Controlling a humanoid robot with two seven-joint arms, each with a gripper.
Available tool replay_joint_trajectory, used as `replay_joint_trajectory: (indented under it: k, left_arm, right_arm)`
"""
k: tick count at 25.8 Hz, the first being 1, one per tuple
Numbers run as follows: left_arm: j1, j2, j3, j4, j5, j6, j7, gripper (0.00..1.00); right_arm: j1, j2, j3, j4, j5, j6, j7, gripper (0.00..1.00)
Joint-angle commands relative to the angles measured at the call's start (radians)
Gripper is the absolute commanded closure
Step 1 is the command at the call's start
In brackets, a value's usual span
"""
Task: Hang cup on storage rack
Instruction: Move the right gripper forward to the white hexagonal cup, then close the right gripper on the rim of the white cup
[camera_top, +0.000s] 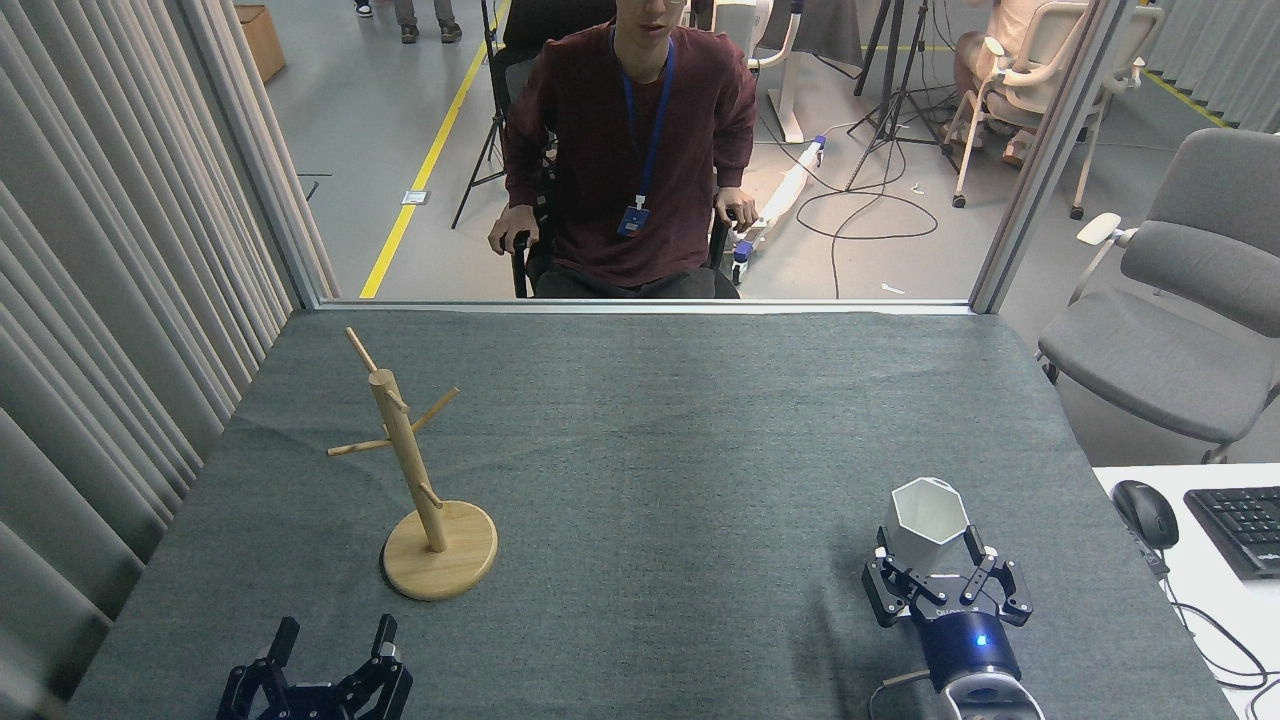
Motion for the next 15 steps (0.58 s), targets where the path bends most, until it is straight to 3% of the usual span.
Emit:
replay_joint_trajectory:
  k: [1, 15]
  left_arm:
    - [-0.001, 0.001, 0.001, -0.001, 0.0, 0.0, 0.001, 0.0]
    - [-0.004, 0.001, 0.002, -0.001, 0.0, 0.0, 0.004, 0.0]
  right_arm:
    - [-0.016, 0.0, 0.001, 0.026, -0.001, 0.007, -0.005, 0.02]
    - [-0.031, -0.012, -0.002, 0.067, -0.007, 0.007, -0.008, 0.02]
